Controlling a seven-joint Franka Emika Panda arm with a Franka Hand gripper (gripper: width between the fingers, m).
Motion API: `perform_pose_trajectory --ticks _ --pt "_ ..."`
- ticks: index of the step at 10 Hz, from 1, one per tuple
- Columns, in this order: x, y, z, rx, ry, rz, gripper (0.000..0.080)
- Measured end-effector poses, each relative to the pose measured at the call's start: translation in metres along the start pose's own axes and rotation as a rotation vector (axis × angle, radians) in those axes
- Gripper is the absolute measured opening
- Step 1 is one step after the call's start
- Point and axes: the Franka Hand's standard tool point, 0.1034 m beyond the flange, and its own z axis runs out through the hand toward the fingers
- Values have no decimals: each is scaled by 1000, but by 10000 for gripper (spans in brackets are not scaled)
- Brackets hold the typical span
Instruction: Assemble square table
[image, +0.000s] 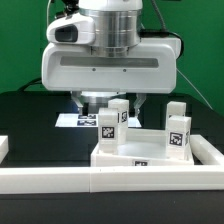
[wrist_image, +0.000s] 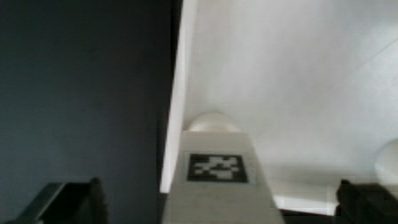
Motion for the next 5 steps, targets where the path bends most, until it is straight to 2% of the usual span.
perform_pose_trajectory --ticks 5 --pt "6 -4 -2 -2 10 18 649"
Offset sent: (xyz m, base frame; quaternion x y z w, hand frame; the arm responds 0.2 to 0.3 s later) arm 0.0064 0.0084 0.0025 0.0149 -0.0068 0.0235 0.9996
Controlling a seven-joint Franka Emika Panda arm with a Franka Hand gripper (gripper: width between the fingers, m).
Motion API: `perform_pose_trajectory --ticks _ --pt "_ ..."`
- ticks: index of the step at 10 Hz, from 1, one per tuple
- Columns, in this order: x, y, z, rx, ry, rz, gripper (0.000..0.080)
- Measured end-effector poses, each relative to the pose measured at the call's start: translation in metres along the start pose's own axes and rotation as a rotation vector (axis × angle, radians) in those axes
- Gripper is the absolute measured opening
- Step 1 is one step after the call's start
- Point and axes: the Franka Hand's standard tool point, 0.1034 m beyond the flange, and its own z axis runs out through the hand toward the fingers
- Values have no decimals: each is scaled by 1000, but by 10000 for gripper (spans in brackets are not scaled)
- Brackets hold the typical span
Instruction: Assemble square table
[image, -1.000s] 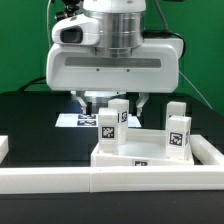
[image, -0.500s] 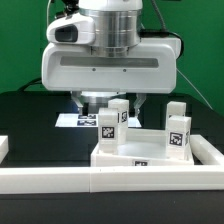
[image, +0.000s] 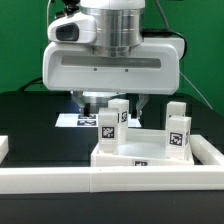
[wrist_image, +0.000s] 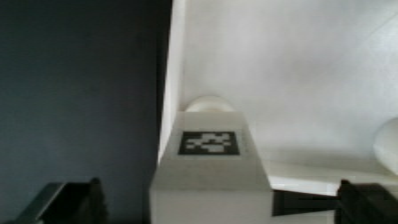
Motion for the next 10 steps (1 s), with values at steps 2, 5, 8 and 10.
perform_pose_trajectory --ticks 2,5,8,10 --pt "0 0 1 -1 -1 -1 390" --pt "0 1 1 -1 -1 1 288" --pt "0 0 1 -1 -1 93 288" --pt "0 0 1 -1 1 250 288"
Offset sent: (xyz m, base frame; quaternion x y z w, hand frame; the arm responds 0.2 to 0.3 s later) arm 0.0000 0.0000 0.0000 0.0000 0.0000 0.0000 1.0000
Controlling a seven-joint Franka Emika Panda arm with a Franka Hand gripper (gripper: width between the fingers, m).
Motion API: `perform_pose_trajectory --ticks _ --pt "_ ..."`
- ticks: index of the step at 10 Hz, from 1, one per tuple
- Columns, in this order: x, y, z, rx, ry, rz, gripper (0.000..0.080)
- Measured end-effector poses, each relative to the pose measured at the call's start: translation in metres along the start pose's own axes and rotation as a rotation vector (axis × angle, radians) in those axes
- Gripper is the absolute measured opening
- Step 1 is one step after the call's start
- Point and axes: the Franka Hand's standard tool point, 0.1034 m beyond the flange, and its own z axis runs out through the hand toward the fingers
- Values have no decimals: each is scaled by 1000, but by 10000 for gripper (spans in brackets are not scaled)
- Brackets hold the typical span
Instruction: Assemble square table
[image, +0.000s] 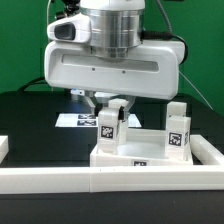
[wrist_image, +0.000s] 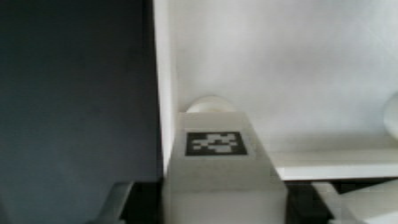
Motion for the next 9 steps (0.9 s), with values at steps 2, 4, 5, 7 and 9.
perform_pose_trajectory --ticks 2,4,5,7,9 --pt "0 -2 0 4 19 176 290" --pt "1 -6 0 14 50 337 290" --pt "2 -9 0 21 63 449 290" --pt "4 -12 0 39 87 651 290" --pt "5 -13 0 51 93 796 290"
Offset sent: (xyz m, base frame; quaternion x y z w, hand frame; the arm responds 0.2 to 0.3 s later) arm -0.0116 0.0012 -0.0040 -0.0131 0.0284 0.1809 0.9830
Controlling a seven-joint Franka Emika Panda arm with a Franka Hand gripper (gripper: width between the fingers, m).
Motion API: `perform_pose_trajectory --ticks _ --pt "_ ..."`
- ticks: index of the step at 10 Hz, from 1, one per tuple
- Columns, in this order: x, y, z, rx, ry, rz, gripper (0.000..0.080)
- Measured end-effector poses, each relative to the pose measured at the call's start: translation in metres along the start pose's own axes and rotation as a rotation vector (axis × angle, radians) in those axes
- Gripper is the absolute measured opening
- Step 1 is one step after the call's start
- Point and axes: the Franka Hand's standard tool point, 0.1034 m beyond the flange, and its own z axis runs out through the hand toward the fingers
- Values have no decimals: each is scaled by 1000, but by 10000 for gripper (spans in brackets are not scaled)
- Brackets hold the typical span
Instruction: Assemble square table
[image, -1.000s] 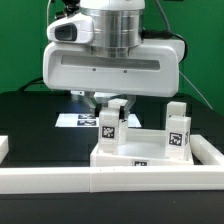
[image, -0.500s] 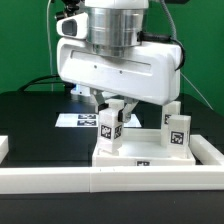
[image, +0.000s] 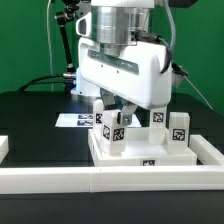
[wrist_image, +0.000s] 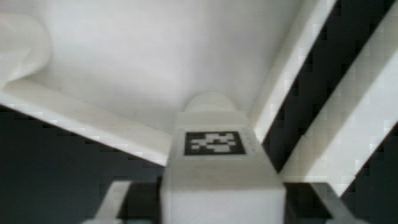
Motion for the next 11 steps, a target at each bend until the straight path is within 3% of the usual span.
perform_pose_trajectory --ticks 2,3,4,5,6,7,11 --pt "0 0 0 0 1 34 290" --pt "0 0 1 -1 1 18 384" --pt "0 0 1 -2 3 -41 384" --pt "-1 0 1 -3 3 -114 563" --pt "-1 -2 3 3 9 -191 622" --pt "-1 -4 4 20 21 -278 622" --pt "1 -3 4 16 24 -533 649"
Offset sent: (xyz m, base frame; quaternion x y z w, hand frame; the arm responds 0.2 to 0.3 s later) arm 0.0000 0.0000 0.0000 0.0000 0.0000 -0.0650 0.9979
